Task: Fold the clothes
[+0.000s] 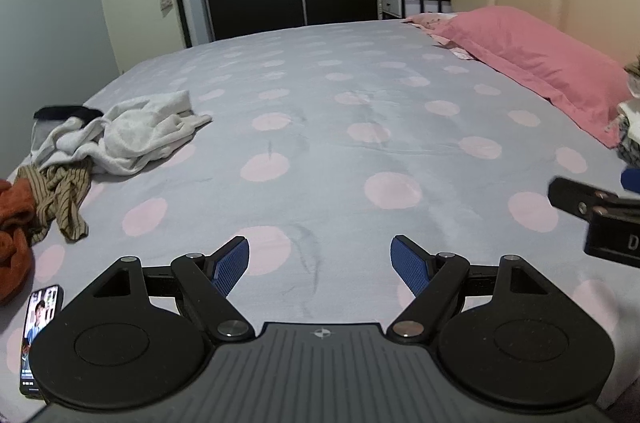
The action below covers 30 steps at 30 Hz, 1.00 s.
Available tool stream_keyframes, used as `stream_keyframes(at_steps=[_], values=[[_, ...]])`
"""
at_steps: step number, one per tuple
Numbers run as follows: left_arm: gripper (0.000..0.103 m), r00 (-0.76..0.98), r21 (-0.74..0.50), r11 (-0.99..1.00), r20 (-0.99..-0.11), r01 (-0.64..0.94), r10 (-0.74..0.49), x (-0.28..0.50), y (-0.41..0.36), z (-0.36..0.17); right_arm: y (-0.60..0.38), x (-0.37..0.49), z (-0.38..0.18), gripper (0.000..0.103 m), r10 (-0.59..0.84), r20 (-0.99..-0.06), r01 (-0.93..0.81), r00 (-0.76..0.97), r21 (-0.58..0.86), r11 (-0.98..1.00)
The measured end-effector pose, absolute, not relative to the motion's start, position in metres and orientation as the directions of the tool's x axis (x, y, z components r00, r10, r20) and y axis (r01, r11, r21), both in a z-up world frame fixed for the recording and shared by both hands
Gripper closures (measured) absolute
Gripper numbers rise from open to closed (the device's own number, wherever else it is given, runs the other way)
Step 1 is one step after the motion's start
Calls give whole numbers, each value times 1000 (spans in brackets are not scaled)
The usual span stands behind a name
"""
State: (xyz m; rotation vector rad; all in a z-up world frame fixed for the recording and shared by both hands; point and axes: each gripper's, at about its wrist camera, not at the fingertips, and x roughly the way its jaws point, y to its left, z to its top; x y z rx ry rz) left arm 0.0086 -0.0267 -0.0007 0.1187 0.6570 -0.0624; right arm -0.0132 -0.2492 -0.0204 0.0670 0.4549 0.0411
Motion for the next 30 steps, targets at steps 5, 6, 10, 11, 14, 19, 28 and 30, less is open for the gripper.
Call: stream_keyframes(at_steps=[5, 6, 10, 11, 14, 19, 28, 30], values=[[25, 765, 79, 995, -644, 58, 7, 22, 2, -1, -254, -1, -29, 3, 44, -481, -16, 875, 62, 998], [25, 759, 82, 996, -651, 46, 18, 27, 9, -1, -254, 2, -31, 3, 35, -491, -7, 871, 59, 998], [25, 735, 92, 996, -673, -20, 78, 49, 43, -3, -252, 10, -37, 3, 26, -521, 12, 853, 70, 997], [25, 728, 97, 995, -679, -33, 90, 56, 51, -5, -251, 12, -38, 3, 29, -526, 10, 850, 71, 997], [26, 706, 112, 991, -695, -75, 132, 79, 80, -10, -246, 17, -41, 3, 38, -540, -4, 840, 65, 998], [26, 689, 97, 981, -700, -167, 186, 119, 128, -13, -237, 26, -48, 3, 49, -571, -24, 819, 52, 998], [26, 618, 126, 904, -690, -408, 375, 194, 239, -20, -228, 44, -57, 3, 36, -608, -9, 793, 48, 999], [26, 583, 164, 883, -696, -440, 419, 208, 263, -25, -223, 49, -60, 3, 40, -616, -26, 787, 32, 999]])
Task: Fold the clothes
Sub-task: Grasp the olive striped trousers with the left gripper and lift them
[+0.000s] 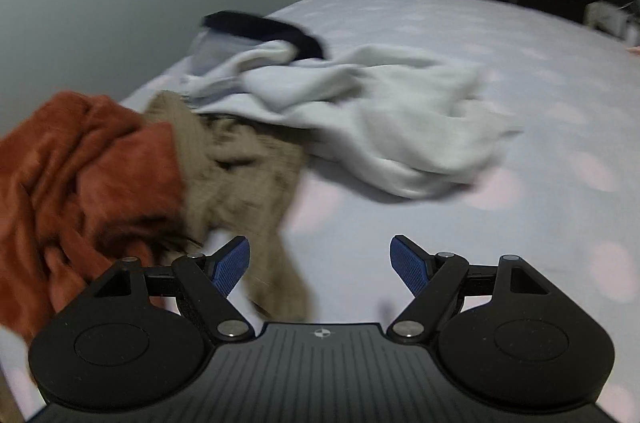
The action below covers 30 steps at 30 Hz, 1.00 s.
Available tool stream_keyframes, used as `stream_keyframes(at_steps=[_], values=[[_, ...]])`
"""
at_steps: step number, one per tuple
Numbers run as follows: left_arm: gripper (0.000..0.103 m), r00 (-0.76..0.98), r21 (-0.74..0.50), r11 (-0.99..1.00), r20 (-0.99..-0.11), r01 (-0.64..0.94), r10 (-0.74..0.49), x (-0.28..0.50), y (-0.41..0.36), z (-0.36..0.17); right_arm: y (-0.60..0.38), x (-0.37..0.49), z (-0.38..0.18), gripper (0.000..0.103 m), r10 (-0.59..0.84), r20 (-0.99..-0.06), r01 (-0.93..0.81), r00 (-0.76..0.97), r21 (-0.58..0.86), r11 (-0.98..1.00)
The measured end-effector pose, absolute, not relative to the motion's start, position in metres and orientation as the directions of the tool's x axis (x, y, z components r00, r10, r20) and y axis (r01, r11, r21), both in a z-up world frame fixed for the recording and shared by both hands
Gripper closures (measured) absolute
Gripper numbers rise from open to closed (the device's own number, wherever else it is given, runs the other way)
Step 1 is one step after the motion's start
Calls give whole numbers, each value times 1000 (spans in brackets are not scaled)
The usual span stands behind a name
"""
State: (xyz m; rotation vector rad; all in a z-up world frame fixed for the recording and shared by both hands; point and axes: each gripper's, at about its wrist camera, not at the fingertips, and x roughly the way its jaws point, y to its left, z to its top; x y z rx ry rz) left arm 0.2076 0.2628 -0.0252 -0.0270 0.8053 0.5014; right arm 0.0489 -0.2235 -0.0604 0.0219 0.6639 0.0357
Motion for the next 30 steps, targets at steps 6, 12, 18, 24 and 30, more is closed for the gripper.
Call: stream_keyframes(at_steps=[6, 12, 18, 24, 30], values=[[26, 519, 226, 844, -702, -487, 487, 240, 315, -49, -214, 62, -69, 3, 49, -650, -59, 759, 6, 998], [43, 505, 205, 846, -724, -493, 469, 251, 346, -78, -209, 71, -73, 3, 59, -656, -76, 752, 3, 997], [98, 528, 162, 897, -760, -412, 380, 250, 355, -66, -206, 76, -77, 3, 64, -673, -88, 737, -2, 996], [101, 603, 152, 929, -723, -337, 337, 235, 336, -33, -204, 69, -73, 3, 77, -657, -112, 750, -12, 994], [102, 700, 77, 972, -681, -222, 214, 211, 292, 21, -209, 60, -62, 3, 97, -632, -101, 769, 29, 994]])
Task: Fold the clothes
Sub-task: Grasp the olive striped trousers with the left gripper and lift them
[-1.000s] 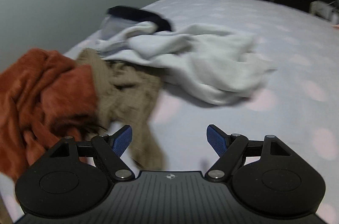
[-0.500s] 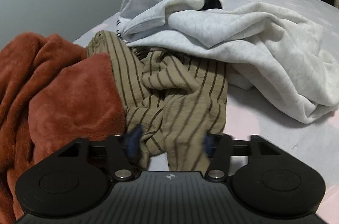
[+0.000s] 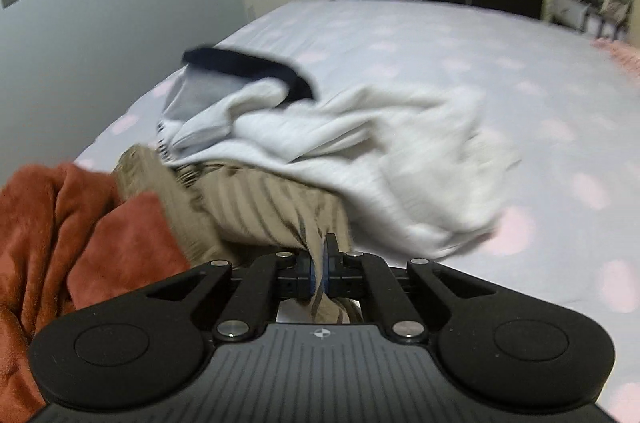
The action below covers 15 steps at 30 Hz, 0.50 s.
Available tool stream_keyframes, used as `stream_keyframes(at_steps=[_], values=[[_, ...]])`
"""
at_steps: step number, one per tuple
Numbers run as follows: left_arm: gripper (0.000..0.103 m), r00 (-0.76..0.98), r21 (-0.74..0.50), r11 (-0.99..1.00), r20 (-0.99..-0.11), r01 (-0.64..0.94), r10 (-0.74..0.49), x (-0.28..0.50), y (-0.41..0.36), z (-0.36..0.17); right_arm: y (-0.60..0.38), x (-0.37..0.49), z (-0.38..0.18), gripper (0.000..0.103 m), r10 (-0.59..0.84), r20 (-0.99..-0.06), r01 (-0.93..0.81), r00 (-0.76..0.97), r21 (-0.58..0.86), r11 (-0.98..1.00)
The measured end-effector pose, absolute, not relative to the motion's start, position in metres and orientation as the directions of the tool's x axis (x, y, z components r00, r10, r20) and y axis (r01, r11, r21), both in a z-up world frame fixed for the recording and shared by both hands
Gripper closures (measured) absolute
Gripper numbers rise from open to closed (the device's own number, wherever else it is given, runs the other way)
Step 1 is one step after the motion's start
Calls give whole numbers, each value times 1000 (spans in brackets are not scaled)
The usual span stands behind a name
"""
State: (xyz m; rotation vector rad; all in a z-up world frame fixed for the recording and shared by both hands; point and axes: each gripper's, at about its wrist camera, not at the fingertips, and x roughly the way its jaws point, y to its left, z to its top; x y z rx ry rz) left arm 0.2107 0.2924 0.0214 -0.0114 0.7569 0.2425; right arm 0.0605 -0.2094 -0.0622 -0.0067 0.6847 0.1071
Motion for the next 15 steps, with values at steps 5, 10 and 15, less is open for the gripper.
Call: stream_keyframes(at_steps=[5, 10, 15], values=[[102, 789, 15, 998, -612, -65, 60, 178, 236, 70, -212, 49, -51, 3, 115, -600, -110, 792, 46, 993], [102, 838, -44, 987, -523, 153, -153, 137, 153, 118, -216, 37, -39, 3, 124, -563, -108, 817, 61, 992], [102, 819, -129, 937, -457, 325, -347, 98, 73, 140, -226, 23, -24, 3, 83, -511, -71, 856, 44, 997]])
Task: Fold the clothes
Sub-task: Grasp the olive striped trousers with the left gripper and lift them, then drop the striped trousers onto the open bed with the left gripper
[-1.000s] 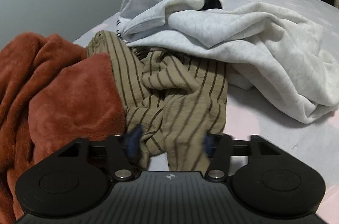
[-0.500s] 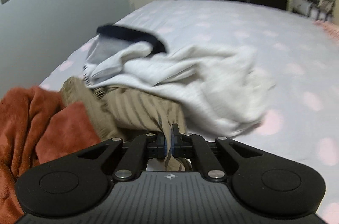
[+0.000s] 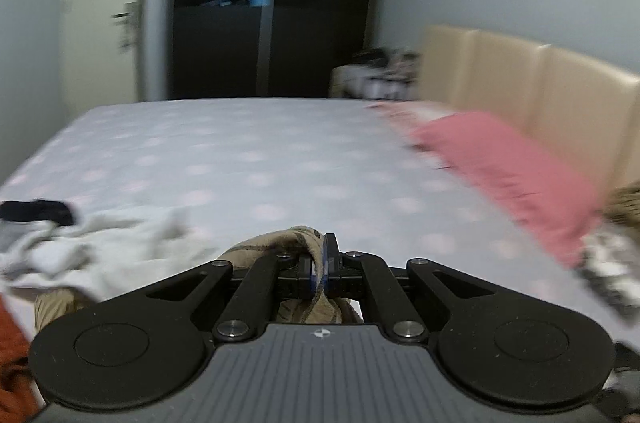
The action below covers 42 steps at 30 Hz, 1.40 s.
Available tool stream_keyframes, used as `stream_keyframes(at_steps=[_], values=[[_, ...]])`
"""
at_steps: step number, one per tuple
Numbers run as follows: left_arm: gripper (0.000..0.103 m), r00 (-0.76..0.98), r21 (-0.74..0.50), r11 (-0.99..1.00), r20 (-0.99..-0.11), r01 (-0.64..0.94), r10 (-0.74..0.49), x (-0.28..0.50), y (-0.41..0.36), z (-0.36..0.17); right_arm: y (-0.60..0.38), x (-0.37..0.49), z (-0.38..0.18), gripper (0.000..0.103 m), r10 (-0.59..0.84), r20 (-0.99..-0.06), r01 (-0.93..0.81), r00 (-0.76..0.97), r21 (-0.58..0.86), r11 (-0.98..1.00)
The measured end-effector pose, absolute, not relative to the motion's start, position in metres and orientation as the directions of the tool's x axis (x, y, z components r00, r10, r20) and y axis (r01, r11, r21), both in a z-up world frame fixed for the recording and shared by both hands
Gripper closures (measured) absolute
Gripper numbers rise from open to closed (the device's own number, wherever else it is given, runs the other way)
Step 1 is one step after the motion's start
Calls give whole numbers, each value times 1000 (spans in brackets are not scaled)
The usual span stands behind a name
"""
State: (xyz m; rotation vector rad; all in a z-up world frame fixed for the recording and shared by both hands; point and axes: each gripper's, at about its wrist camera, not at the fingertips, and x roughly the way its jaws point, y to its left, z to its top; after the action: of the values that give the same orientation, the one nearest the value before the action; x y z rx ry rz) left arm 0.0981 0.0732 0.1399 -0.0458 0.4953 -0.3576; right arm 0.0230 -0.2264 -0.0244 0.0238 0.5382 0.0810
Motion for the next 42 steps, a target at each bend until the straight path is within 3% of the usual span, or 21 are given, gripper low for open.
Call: stream_keyframes(at_steps=[7, 11, 16, 18, 20, 22, 31, 42], values=[[102, 699, -301, 792, -373, 531, -610, 41, -7, 136, -256, 8, -11, 3, -35, -457, 56, 889, 33, 998], [102, 632, -313, 766, -435, 562, -642, 27, -30, 114, -279, 7, -7, 3, -129, -461, 160, 878, 30, 987], [98, 521, -337, 788, -606, 516, -601, 30, -30, 54, -301, 5, -3, 3, -186, -467, 237, 865, 52, 970], [88, 481, -323, 797, -662, 510, -575, 24, -28, 37, -302, 5, -4, 4, -182, -475, 233, 861, 52, 971], [62, 463, -306, 810, -697, 500, -548, 15, -23, 27, -301, 6, -6, 4, -168, -487, 218, 857, 47, 975], [51, 463, -293, 824, -713, 485, -526, 12, -17, 17, -297, 7, -8, 4, -145, -502, 193, 852, 44, 980], [45, 514, -218, 891, -751, 399, -414, 19, 12, 4, -273, 17, -19, 4, -7, -577, 48, 817, 57, 997], [45, 702, 1, 989, -705, 146, -103, 34, 48, 0, -241, 25, -36, 5, 106, -655, -66, 748, 87, 994]])
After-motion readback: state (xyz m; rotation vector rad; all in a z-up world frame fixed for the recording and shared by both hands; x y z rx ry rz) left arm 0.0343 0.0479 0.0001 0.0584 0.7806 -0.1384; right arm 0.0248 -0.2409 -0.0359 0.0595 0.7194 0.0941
